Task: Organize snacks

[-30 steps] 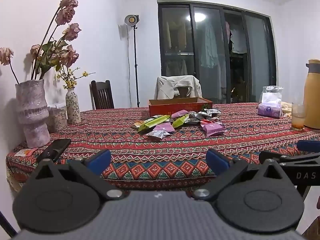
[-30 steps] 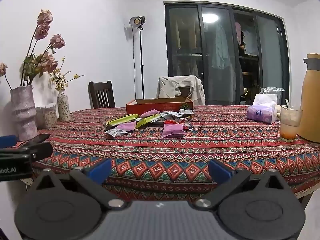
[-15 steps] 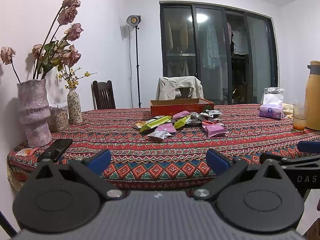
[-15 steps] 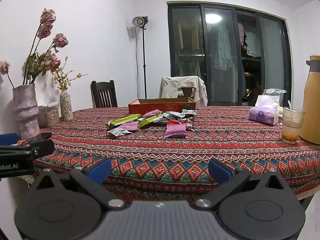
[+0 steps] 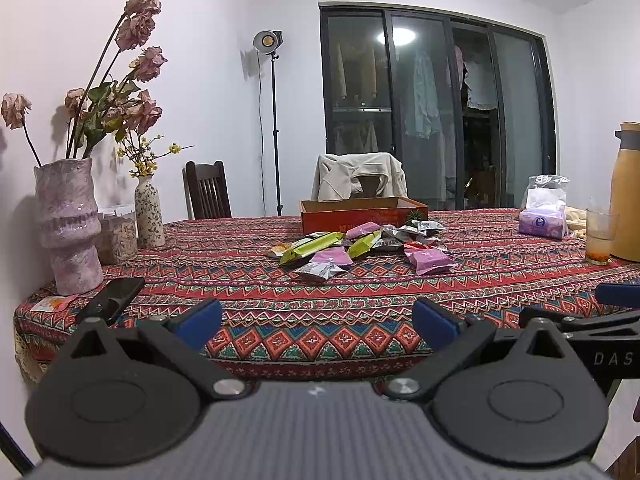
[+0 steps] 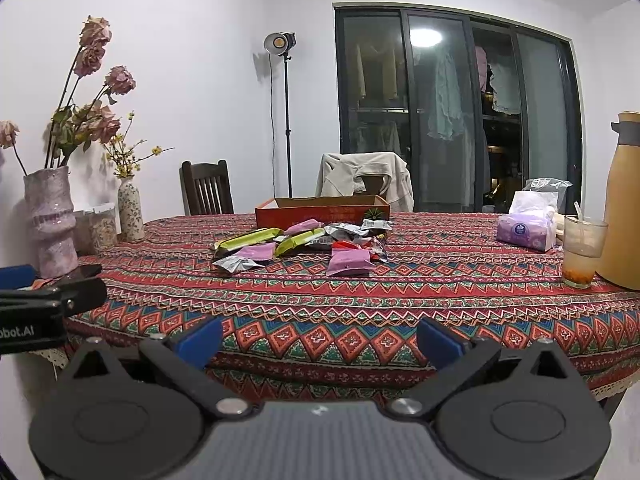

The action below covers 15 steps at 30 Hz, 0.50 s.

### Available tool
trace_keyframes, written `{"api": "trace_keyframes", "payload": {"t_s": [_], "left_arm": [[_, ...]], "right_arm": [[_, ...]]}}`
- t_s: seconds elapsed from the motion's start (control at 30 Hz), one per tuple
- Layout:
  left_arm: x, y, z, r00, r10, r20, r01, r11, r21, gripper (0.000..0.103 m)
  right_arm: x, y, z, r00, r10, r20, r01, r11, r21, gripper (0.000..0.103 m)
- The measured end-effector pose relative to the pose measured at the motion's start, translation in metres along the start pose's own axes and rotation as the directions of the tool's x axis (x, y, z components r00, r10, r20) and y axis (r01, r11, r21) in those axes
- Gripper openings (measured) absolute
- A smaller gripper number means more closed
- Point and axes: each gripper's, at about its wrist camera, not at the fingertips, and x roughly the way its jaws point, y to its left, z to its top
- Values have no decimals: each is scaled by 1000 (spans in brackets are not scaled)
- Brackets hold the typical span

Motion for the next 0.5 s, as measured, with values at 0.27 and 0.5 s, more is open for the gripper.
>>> {"api": "trace_keyframes", "payload": {"t_s": [0.27,0.5], "left_arm": [[0,1,1,1000,-1,-1,1,1000,0,103],[0,1,1,1000,-1,-5,1,1000,0,103]], "right_arm": [[0,0,-1,1000,-3,2,3,1000,-1,103],[1,1,-1,1000,-4,-1,4,1000,-4,103]]}}
